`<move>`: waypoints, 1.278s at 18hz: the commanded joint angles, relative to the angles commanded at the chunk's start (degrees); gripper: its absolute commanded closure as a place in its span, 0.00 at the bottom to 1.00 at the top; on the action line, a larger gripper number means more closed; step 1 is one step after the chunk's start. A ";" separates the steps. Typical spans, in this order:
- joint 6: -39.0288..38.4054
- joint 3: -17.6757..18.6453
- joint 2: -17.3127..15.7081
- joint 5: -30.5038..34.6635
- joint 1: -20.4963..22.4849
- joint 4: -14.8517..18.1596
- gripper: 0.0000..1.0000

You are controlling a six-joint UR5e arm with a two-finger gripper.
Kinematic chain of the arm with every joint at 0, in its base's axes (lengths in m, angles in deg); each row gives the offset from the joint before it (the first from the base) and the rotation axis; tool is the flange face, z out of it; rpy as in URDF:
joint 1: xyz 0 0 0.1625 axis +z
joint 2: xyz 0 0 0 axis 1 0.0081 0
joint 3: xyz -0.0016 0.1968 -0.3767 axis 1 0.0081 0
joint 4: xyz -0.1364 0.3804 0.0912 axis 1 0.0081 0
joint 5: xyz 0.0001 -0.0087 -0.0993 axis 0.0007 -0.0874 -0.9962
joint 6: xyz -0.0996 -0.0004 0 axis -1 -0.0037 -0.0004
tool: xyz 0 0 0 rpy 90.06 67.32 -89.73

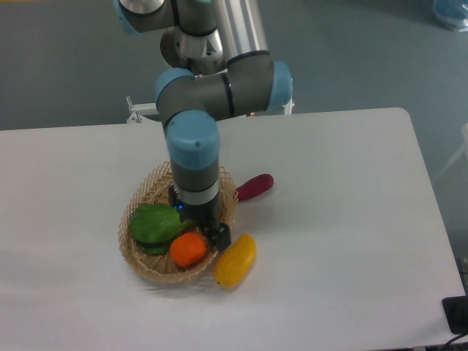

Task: Pick up the orange from the basket
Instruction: 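Move the open gripper over the basket and lower it onto the orange, then close the gripper around the orange inside the basket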

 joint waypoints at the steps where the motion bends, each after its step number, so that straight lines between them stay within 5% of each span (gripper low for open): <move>1: 0.97 -0.09 0.53 1.23 -0.97 -0.09 0.00; 18: 1.59 -0.61 4.40 4.23 -2.21 -1.67 0.00; 23: 1.24 -0.88 4.57 4.23 -2.21 -1.76 0.25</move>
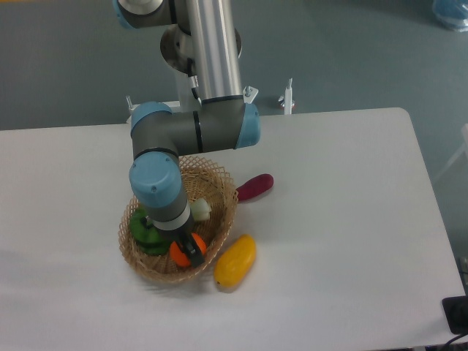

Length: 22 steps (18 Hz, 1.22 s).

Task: Pick up the orange from the basket
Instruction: 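Close the gripper around the orange inside the basket, then lift the held orange out of the basket and carry it away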

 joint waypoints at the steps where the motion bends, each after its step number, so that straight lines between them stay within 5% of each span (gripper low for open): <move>1: 0.00 0.00 0.00 0.00 -0.09 0.00 0.29; 11: -0.26 -0.18 -0.70 0.00 -0.09 0.35 0.42; 19: -0.35 -0.79 -5.97 -1.75 2.36 1.58 0.44; 22: 0.26 -4.73 -8.08 -3.69 6.66 7.62 0.44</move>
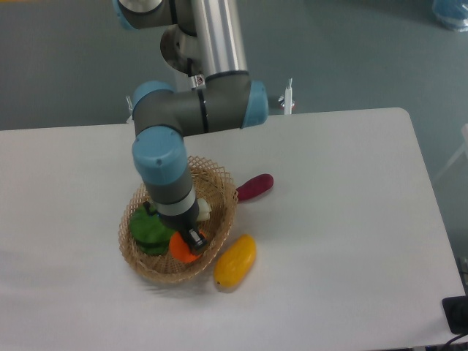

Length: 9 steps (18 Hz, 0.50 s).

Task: Pick up the orange from the basket
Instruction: 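Lift the held orange out of the basket and carry it away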

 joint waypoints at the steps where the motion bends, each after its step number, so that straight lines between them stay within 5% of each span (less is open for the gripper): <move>1: 0.18 -1.93 -0.26 -0.70 1.23 2.72 0.44; 5: 3.24 -10.72 -0.27 -3.43 6.68 13.71 0.44; 9: 14.03 -13.90 -0.35 -5.02 16.25 18.48 0.44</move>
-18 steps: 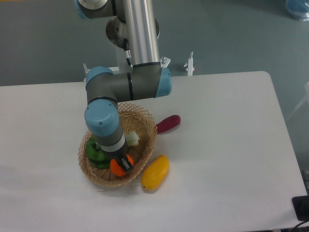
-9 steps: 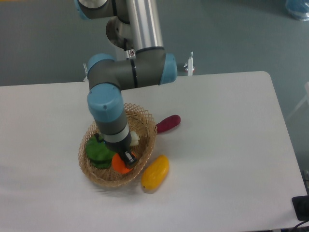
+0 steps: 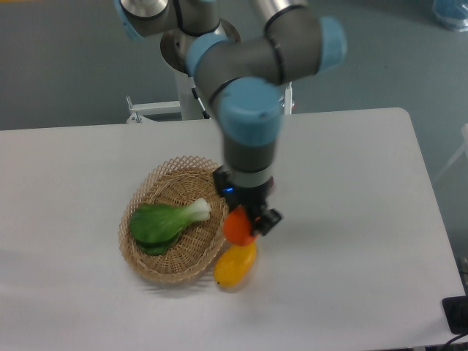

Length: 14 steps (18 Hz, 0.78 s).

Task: Pick up the orange from the basket
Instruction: 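Lift the held orange out of the basket and carry it away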

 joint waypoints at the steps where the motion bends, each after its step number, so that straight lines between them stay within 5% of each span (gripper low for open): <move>1: 4.04 0.09 -0.09 0.00 2.64 0.70 0.44; 7: 11.11 0.18 -0.61 -1.76 9.69 0.88 0.44; 14: 10.41 0.70 -2.46 -1.93 10.22 0.62 0.44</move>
